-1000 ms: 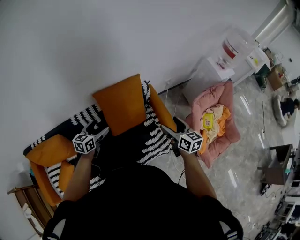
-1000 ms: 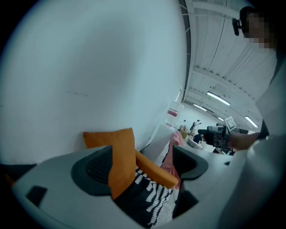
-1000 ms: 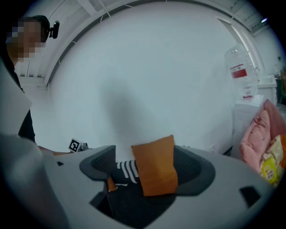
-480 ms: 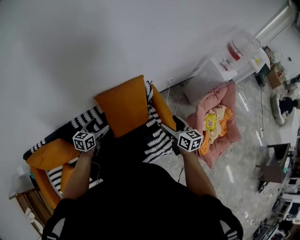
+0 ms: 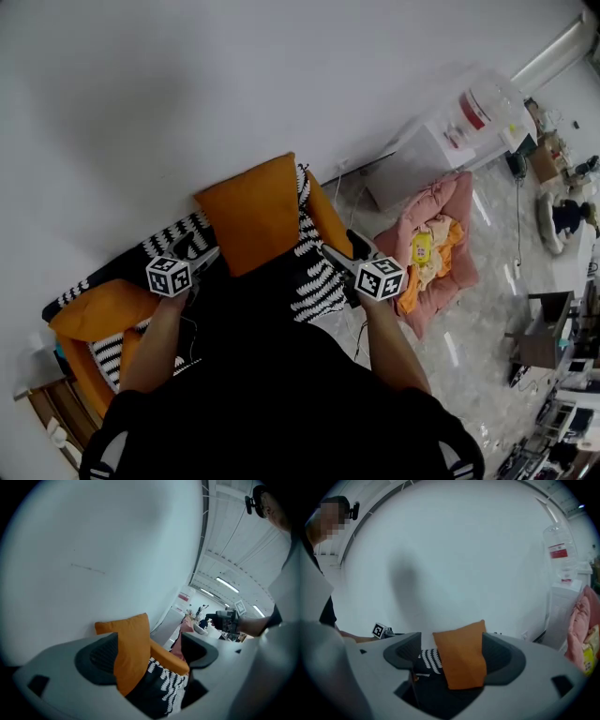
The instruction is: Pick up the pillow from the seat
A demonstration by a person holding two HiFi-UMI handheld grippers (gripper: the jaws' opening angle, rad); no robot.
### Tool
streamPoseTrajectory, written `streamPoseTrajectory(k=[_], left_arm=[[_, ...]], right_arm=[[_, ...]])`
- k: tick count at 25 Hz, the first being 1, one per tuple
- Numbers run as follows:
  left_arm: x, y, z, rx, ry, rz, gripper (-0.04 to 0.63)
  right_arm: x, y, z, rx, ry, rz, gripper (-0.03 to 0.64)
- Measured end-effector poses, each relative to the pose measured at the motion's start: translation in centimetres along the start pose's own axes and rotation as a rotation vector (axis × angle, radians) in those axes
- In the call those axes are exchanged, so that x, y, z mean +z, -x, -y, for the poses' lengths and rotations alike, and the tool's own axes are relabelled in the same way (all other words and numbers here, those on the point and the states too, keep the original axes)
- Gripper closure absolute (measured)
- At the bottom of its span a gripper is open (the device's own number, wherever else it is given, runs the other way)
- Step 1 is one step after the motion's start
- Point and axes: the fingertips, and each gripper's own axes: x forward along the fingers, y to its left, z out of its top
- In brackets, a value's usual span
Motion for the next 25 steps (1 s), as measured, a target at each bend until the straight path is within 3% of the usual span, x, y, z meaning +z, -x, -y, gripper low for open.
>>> streamPoseTrajectory(k=[10,25], left_arm=[[-1.0,1.0,-0.8,0.006,0.005,-0.018,0.181],[-2.6,0.5,-2.9,0.124,0.075,-0.038,0.181]], right_arm=[[-0.8,-1.9,0.5,0.003,0.013,-0.038,0.218],[-0.8,-8.8,6.5,0.074,0.015,-0.146,0.213]])
